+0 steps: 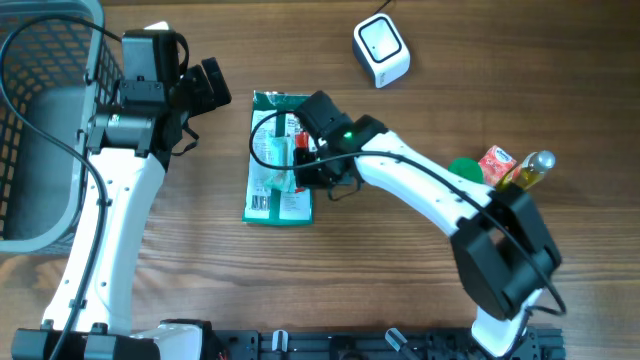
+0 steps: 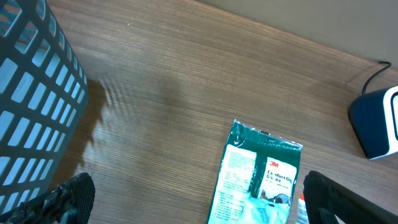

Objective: Scan the item barcode
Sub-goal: 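Lower the right gripper onto the red sausage stick and close it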

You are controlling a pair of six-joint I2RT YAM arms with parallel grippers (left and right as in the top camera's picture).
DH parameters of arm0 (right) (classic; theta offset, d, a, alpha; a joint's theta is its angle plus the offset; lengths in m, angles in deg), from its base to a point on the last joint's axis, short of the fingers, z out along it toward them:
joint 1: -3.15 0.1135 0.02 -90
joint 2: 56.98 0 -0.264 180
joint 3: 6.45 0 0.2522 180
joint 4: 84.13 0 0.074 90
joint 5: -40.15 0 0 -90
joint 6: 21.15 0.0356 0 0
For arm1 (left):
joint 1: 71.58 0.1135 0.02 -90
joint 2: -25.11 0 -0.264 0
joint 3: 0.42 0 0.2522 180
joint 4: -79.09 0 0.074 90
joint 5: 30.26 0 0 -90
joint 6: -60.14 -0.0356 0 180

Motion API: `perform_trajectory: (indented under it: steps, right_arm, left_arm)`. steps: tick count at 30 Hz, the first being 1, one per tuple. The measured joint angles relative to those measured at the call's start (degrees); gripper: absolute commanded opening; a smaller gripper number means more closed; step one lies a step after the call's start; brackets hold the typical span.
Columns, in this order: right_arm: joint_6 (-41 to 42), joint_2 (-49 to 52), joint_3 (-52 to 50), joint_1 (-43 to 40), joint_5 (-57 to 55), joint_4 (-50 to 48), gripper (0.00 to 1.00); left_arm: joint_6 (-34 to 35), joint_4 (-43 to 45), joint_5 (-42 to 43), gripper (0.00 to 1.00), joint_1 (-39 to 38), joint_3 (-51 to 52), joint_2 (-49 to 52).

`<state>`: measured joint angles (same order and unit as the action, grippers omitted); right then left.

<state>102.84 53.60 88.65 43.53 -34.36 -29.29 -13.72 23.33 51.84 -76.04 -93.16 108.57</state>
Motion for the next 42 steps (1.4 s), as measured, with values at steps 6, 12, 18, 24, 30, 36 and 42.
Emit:
perform_trajectory:
  steps: [6, 12, 18, 24, 30, 36, 42]
  right_arm:
    - [-5.7, -2.0, 0.0, 0.0, 1.0, 3.3, 0.04]
    - [-9.7, -2.0, -0.1, 0.0, 1.5, 5.9, 0.05]
    - [-12.0, -2.0, -0.1, 0.0, 1.7, 6.6, 0.04]
    - [-14.3, -2.0, -0.1, 0.0, 1.7, 7.6, 0.04]
    - [-14.8, -2.0, -0.1, 0.0, 1.7, 7.6, 0.04]
    - [-14.9, -2.0, -0.1, 0.0, 1.7, 7.6, 0.04]
    - [-14.9, -2.0, -0.1, 0.0, 1.7, 7.6, 0.04]
  left_arm:
    - [0.0, 0.0, 0.0, 1.00, 0.0, 0.0, 0.0]
    - [0.0, 0.0, 0.0, 1.00, 0.0, 0.0, 0.0]
    - [0.0, 0.0, 0.0, 1.00, 0.0, 0.0, 0.0]
    - [0.0, 0.0, 0.0, 1.00, 0.0, 0.0, 0.0]
    - [0.0, 0.0, 0.0, 1.00, 0.0, 0.0, 0.0]
    - [0.0, 0.0, 0.0, 1.00, 0.0, 0.0, 0.0]
    - [0.0, 0.0, 0.0, 1.00, 0.0, 0.0, 0.0]
